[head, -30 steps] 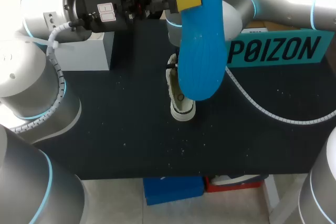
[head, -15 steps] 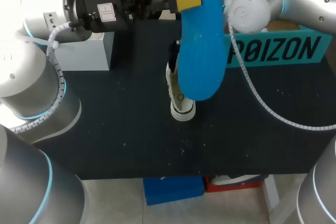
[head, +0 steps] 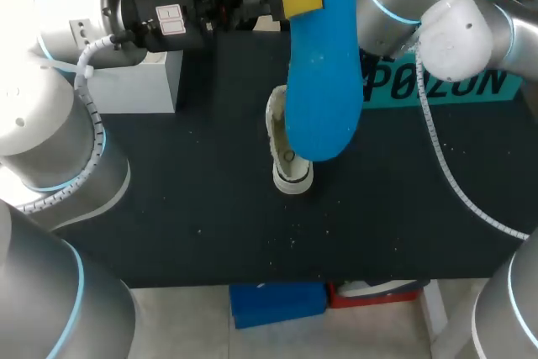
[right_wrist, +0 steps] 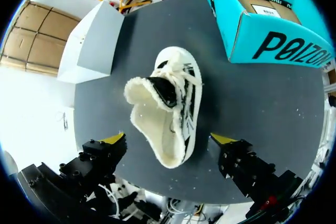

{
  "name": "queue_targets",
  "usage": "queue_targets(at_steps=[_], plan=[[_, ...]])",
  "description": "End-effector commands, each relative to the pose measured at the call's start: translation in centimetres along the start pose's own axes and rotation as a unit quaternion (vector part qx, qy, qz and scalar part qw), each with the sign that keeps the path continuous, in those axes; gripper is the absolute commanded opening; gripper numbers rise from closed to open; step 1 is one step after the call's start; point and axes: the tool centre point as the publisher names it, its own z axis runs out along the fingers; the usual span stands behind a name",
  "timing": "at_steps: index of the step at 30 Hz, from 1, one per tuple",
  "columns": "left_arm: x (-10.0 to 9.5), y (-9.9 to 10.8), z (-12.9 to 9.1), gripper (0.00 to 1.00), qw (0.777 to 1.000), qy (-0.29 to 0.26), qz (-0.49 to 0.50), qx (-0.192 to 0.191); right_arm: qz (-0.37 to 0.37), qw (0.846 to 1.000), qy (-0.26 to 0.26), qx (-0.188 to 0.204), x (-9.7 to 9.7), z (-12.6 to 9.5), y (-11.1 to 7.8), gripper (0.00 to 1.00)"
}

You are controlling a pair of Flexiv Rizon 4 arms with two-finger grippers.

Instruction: Take the shoe out of the shoebox, open the shoe tongue, remove and reinsert the insole, then place the shoe into the shoebox

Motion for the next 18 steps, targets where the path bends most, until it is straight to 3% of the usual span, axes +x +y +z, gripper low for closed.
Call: queue_targets(at_steps=[1, 10, 18], plan=[[0.0, 0.0, 0.1, 0.00, 1.000, -0.001, 0.001, 0.001, 0.006, 0.999, 0.039, -0.004, -0.5, -0.1, -0.4, 1.00], [0.0, 0.0, 0.1, 0.00, 1.000, -0.001, 0.001, 0.001, 0.023, 0.976, 0.219, -0.002, 0.5, -1.8, 0.0, 1.00], [0.0, 0.0, 0.1, 0.00, 1.000, -0.001, 0.001, 0.001, 0.038, 0.945, 0.325, -0.011, 1.2, -2.4, 0.5, 1.00]])
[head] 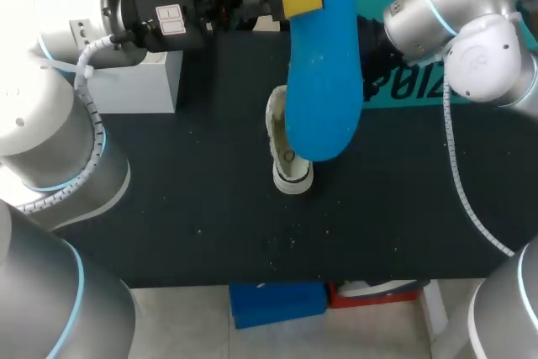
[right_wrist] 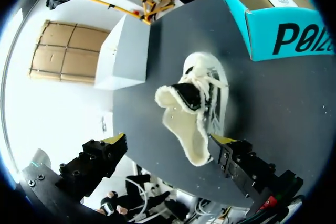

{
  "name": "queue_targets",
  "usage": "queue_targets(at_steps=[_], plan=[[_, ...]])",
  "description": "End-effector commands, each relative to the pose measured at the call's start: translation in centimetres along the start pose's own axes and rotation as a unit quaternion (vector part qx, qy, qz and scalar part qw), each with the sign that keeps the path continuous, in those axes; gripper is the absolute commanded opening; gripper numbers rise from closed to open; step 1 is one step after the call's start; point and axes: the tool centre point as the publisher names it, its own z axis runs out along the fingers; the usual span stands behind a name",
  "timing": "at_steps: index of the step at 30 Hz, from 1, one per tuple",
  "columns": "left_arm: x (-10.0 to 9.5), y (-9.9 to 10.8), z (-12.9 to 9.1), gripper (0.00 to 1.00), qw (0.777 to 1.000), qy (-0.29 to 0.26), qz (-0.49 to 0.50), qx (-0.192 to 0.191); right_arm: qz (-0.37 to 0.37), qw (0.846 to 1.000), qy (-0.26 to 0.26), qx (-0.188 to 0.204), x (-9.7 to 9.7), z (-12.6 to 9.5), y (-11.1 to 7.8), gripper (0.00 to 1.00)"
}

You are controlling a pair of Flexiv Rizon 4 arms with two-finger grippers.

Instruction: Take the shoe out of the shoebox, open the shoe tongue, remove and reinsert the insole, then place the shoe into the shoebox

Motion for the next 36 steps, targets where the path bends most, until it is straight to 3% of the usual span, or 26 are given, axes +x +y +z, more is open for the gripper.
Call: queue_targets(at_steps=[1, 15, 17, 19, 21, 26, 29, 31, 33, 36], plan=[[0.00, 0.04, 0.10, 0.00, 1.000, -0.001, 0.001, 0.001, 0.010, 0.986, 0.164, -0.009, -0.56, 0.01, -0.19, 1.00], [0.00, 0.04, 0.10, 0.00, 1.000, -0.001, 0.001, 0.001, 0.028, 0.964, 0.263, -0.028, -0.39, -0.43, -0.09, 1.00], [0.00, 0.04, 0.10, 0.00, 1.000, -0.001, 0.001, 0.001, 0.035, 0.946, 0.320, -0.020, -0.42, -0.44, -0.05, 1.00], [0.00, 0.04, 0.10, 0.00, 1.000, -0.001, 0.001, 0.001, 0.036, 0.945, 0.324, -0.023, -0.48, -0.55, -0.03, 1.00], [0.00, 0.04, 0.10, 0.00, 1.000, -0.001, 0.001, 0.001, 0.040, 0.931, 0.362, -0.016, -0.53, -0.57, -0.04, 1.00], [0.00, 0.04, 0.10, 0.00, 1.000, -0.001, 0.001, 0.001, 0.034, 0.939, 0.341, -0.029, -0.56, -0.83, -0.06, 1.00], [0.00, 0.04, 0.10, 0.00, 1.000, -0.001, 0.001, 0.001, 0.034, 0.933, 0.357, -0.024, -0.47, -0.85, -0.07, 1.00], [0.00, 0.04, 0.10, 0.00, 1.000, -0.001, 0.001, 0.001, 0.032, 0.941, 0.336, -0.030, -0.44, -0.93, -0.07, 1.00], [0.00, 0.04, 0.10, 0.00, 1.000, -0.001, 0.001, 0.001, 0.034, 0.932, 0.360, -0.025, -0.40, -0.87, -0.09, 1.00], [0.00, 0.04, 0.10, 0.00, 1.000, -0.001, 0.001, 0.001, 0.032, 0.941, 0.337, -0.029, -0.34, -0.92, -0.13, 1.00]])
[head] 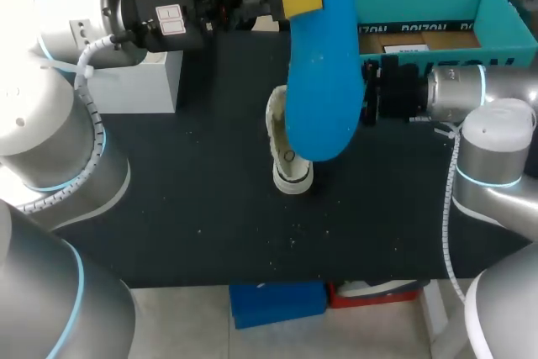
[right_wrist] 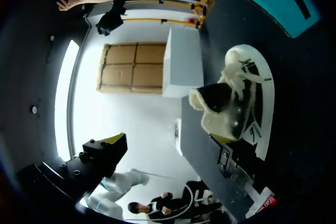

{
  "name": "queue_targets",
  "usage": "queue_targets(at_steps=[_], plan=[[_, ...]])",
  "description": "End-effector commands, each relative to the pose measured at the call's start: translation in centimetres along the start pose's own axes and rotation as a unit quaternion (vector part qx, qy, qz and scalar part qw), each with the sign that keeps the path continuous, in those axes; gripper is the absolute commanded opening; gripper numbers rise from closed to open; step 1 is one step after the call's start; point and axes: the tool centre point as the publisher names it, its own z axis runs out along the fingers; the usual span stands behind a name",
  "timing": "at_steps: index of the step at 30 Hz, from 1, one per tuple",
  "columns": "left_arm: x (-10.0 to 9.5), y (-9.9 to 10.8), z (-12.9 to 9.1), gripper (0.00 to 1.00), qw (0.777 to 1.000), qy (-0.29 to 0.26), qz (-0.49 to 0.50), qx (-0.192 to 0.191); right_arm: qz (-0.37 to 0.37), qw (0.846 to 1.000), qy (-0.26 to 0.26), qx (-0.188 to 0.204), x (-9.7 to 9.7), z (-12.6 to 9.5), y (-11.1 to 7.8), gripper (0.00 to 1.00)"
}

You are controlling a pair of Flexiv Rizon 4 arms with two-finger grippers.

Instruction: Take the shoe out of the shoebox, open the shoe tongue, remove and reinsert the insole, then place the shoe into the shoebox

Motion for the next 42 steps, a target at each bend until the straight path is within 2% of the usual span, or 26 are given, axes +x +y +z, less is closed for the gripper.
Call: queue_targets(at_steps=[1, 7, 14, 20, 26, 28, 42], plan=[[0.0, 0.0, 0.1, 0.00, 1.000, -0.001, 0.001, 0.001, -0.001, 1.000, -0.002, -0.004, -0.2, 0.1, -0.2, 1.00], [0.0, 0.0, 0.1, 0.00, 1.000, -0.001, 0.001, 0.001, -0.001, 1.000, -0.002, -0.004, -0.2, 0.1, -0.2, 1.00], [-2.9, 4.5, 1.4, 0.00, 0.986, 0.034, 0.142, -0.081, -0.001, 1.000, -0.002, -0.004, -0.2, 0.1, -0.2, 1.00], [-5.9, 9.0, 1.5, 0.00, 0.951, 0.034, 0.282, -0.126, -0.001, 1.000, -0.002, -0.004, -0.2, 0.1, -0.2, 1.00], [-8.8, 12.3, 0.6, 0.00, 0.901, 0.038, 0.415, -0.119, -0.001, 1.000, -0.002, -0.004, -0.2, 0.1, -0.2, 1.00], [-9.7, 13.4, 0.4, 0.00, 0.900, 0.043, 0.418, -0.115, -0.001, 1.000, -0.002, -0.004, -0.2, 0.1, -0.2, 1.00], [-9.7, 13.4, 0.4, 0.00, 0.900, 0.043, 0.418, -0.115, -0.001, 1.000, -0.002, -0.004, -0.2, 0.1, -0.2, 1.00]])
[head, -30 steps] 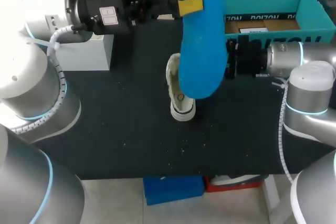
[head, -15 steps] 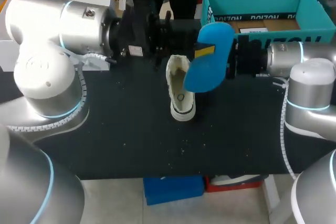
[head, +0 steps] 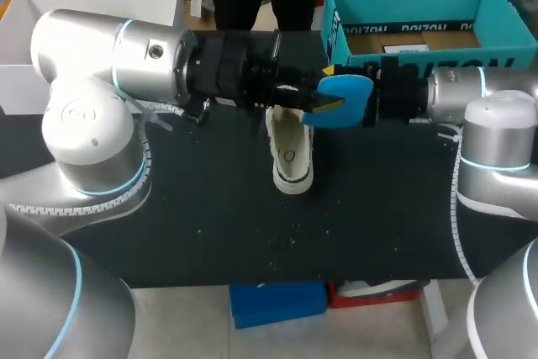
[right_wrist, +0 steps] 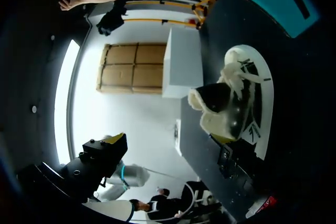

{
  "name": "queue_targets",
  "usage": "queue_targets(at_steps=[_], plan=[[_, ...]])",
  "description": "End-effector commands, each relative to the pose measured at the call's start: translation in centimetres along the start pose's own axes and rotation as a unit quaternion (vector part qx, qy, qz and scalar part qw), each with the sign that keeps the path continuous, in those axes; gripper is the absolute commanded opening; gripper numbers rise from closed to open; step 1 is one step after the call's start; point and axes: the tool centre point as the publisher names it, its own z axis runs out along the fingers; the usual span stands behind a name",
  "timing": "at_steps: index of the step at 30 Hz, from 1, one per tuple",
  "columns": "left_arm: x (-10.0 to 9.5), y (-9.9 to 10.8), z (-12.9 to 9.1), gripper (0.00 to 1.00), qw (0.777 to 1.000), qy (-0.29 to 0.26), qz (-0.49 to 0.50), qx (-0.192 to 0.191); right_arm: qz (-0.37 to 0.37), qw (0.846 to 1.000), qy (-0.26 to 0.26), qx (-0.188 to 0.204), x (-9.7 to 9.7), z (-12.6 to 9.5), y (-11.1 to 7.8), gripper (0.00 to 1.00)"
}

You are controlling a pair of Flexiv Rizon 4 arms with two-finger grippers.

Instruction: Take the shoe out of the shoebox, open the shoe tongue, remove and reinsert the insole, then place the shoe into the shoebox

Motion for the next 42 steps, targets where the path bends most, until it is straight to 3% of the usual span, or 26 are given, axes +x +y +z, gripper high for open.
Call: queue_targets(at_steps=[1, 5, 7, 9, 12, 13, 14, 16, 17, 18, 19, 20, 26, 41, 42], plan=[[0.1, 0.0, 0.1, 0.00, 1.000, -0.002, 0.001, -0.001, 0.000, 1.000, 0.000, -0.002, -0.1, 0.1, -0.1, 1.00], [4.5, 0.7, 0.4, 0.00, 0.999, 0.010, 0.031, 0.006, 0.000, 1.000, 0.000, -0.002, -0.1, 0.1, -0.1, 1.00], [5.5, 1.8, 0.1, 0.00, 0.999, 0.007, 0.039, -0.012, 0.000, 1.000, 0.000, -0.002, -0.1, 0.1, -0.1, 1.00], [6.3, 2.7, -0.3, 0.00, 0.999, 0.002, 0.049, -0.007, 0.000, 1.000, 0.000, -0.002, -0.1, 0.1, -0.1, 1.00], [6.7, 3.9, -0.7, 0.00, 0.996, 0.005, 0.085, -0.004, 0.000, 1.000, 0.000, -0.002, -0.1, 0.1, -0.1, 1.00], [7.0, 4.6, -0.6, 0.00, 0.994, 0.010, 0.107, -0.023, 0.000, 1.000, 0.000, -0.002, -0.1, 0.1, -0.1, 1.00], [7.0, 5.0, -0.7, 0.00, 0.993, 0.011, 0.118, 0.000, 0.000, 1.000, 0.000, -0.002, -0.1, 0.1, -0.1, 1.00], [7.3, 6.0, -0.9, 0.00, 0.988, 0.014, 0.150, -0.027, 0.000, 1.000, 0.000, -0.002, -0.1, 0.1, -0.1, 1.00], [7.5, 6.7, -1.1, 0.00, 0.987, 0.012, 0.159, 0.009, 0.000, 1.000, 0.000, -0.002, -0.1, 0.1, -0.1, 1.00], [7.5, 7.1, -1.2, 0.00, 0.984, 0.008, 0.179, 0.002, 0.000, 1.000, 0.000, -0.002, -0.1, 0.1, -0.1, 1.00], [7.9, 7.9, -1.2, 0.00, 0.978, 0.015, 0.207, -0.029, 0.000, 1.000, 0.000, -0.002, -0.1, 0.1, -0.1, 1.00], [7.9, 8.5, -1.3, 0.00, 0.974, 0.017, 0.224, -0.021, 0.000, 1.000, 0.000, -0.002, -0.1, 0.1, -0.1, 1.00], [8.6, 11.5, -2.6, 0.00, 0.932, 0.044, 0.352, -0.068, 0.000, 1.000, 0.000, -0.002, -0.1, 0.1, -0.1, 1.00], [8.6, 11.5, -2.6, 0.00, 0.932, 0.044, 0.352, -0.068, 0.000, 1.000, 0.000, -0.002, -0.1, 0.1, -0.1, 1.00], [9.4, 11.7, -2.4, 0.00, 0.926, 0.043, 0.368, -0.068, 0.000, 1.000, 0.000, -0.002, -0.1, 0.1, -0.1, 1.00]])
